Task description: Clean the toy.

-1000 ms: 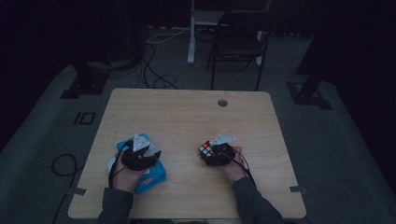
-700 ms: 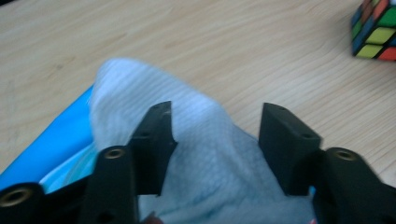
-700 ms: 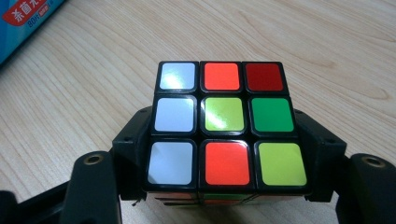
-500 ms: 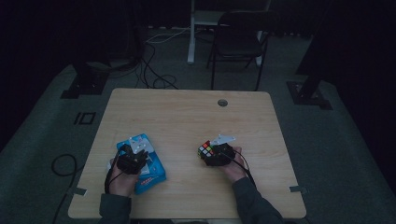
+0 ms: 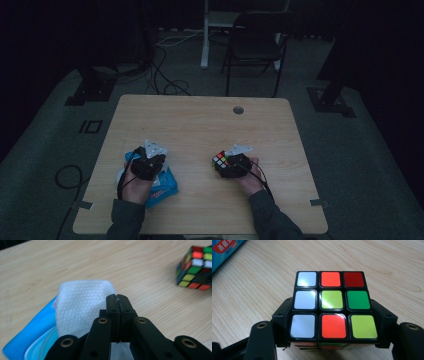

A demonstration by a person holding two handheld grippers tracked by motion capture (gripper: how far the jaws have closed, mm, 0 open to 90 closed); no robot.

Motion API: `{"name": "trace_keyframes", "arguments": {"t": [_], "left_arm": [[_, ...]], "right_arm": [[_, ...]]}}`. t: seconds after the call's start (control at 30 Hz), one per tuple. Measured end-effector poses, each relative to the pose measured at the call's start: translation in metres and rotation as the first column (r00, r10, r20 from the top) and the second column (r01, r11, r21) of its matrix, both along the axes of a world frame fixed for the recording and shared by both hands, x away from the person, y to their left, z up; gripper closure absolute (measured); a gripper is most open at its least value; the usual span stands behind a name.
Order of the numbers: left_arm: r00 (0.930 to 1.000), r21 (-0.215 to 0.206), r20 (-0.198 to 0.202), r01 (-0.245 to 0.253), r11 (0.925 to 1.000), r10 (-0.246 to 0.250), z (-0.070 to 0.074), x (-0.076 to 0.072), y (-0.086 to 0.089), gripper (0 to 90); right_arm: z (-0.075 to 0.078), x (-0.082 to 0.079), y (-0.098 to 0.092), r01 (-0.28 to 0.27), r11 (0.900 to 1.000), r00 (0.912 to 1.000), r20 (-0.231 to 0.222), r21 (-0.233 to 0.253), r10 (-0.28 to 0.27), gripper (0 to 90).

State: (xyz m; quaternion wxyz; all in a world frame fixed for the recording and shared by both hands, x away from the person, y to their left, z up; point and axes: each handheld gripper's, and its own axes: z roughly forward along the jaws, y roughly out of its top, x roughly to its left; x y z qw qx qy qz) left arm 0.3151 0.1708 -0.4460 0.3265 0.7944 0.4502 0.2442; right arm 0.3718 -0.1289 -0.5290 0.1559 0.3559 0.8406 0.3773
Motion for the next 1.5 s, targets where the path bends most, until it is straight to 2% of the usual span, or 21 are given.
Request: {"name": "trace_keyframes", "arguments": {"t": [0.13, 0.23, 0.3, 0.33, 0.4, 0.5, 0.67, 0.8, 0.9, 1.0, 1.07, 1.1, 1.2, 1.33, 1.5], "left_arm": [[0.9992, -0.048, 0.011, 0.040, 0.9980, -0.039, 0.006, 0.000, -0.008, 90.0], [0.9962, -0.099, 0.022, 0.086, 0.9913, -0.084, 0.008, -0.003, -0.010, 90.0], [0.9953, -0.113, 0.040, 0.093, 0.9893, -0.089, 0.010, -0.005, -0.008, 89.9], [0.9953, -0.120, 0.049, 0.088, 0.9888, -0.083, 0.011, -0.006, -0.006, 88.1], [0.9960, -0.129, 0.064, 0.071, 0.9890, -0.063, 0.012, -0.009, 0.000, 77.2], [0.9973, -0.118, 0.069, 0.033, 0.9925, -0.025, 0.011, -0.015, 0.008, 65.0], [0.9977, -0.093, 0.055, -0.034, 0.9951, 0.039, 0.002, -0.024, 0.022, 56.8], [0.9965, -0.047, 0.017, -0.082, 0.9956, 0.082, -0.013, -0.024, 0.029, 49.5], [0.9947, -0.064, -0.027, -0.101, 0.9928, 0.099, -0.024, -0.023, 0.032, 47.1], [0.9916, -0.064, -0.054, -0.121, 0.9906, 0.117, -0.029, -0.020, 0.032, 50.2], [0.9910, -0.068, -0.062, -0.123, 0.9901, 0.119, -0.031, -0.019, 0.034, 59.8], [0.9898, -0.055, -0.060, -0.133, 0.9896, 0.129, -0.030, -0.019, 0.035, 66.5], [0.9877, -0.070, -0.066, -0.146, 0.9868, 0.142, -0.030, -0.018, 0.040, 78.0], [0.9895, -0.074, -0.052, -0.138, 0.9876, 0.135, -0.028, -0.016, 0.040, 82.9], [0.9920, -0.089, 0.002, -0.126, 0.9881, 0.126, -0.014, -0.014, 0.038, 84.3]], "right_arm": [[0.000, 0.000, 0.000, 0.001, 1.000, 1.0000, -0.002, 0.000, -0.001, 33.3], [0.000, 0.000, 0.000, 0.000, 1.000, 1.0000, -0.001, -0.001, 0.000, 33.3], [-0.001, 0.000, 0.000, -0.001, 1.000, 1.0000, 0.000, -0.001, 0.001, 33.3], [-0.001, 0.000, 0.000, -0.001, 1.000, 1.0000, 0.001, -0.001, 0.001, 33.3], [-0.001, 0.000, 0.000, -0.002, 1.000, 1.0000, 0.001, -0.001, 0.002, 33.3], [-0.001, 0.000, 0.000, -0.002, 1.000, 1.0000, 0.001, -0.002, 0.002, 33.3], [-0.001, 0.000, 0.000, -0.002, 1.000, 1.0000, 0.001, -0.004, 0.002, 33.3], [-0.001, 0.000, 0.000, -0.001, 1.000, 1.0000, 0.000, -0.007, 0.001, 33.3], [-0.002, 0.000, 0.000, -0.001, 1.000, 1.0000, 0.002, -0.008, 0.001, 33.3], [-0.002, 0.000, 0.000, -0.002, 1.000, 1.0000, 0.001, -0.009, 0.002, 33.3], [-0.002, 0.000, 0.000, -0.001, 1.000, 1.0000, 0.000, -0.010, 0.001, 33.2], [-0.002, 0.000, 0.000, -0.001, 1.000, 1.0000, -0.001, -0.010, 0.001, 33.3], [-0.002, 0.000, 0.000, -0.001, 1.000, 1.0000, -0.003, -0.009, 0.001, 33.2], [-0.002, 0.000, 0.000, 0.001, 1.000, 1.0000, -0.006, -0.009, -0.001, 33.2], [-0.002, 0.000, 0.001, 0.004, 1.000, 1.0000, -0.008, -0.010, -0.004, 33.2]]}}
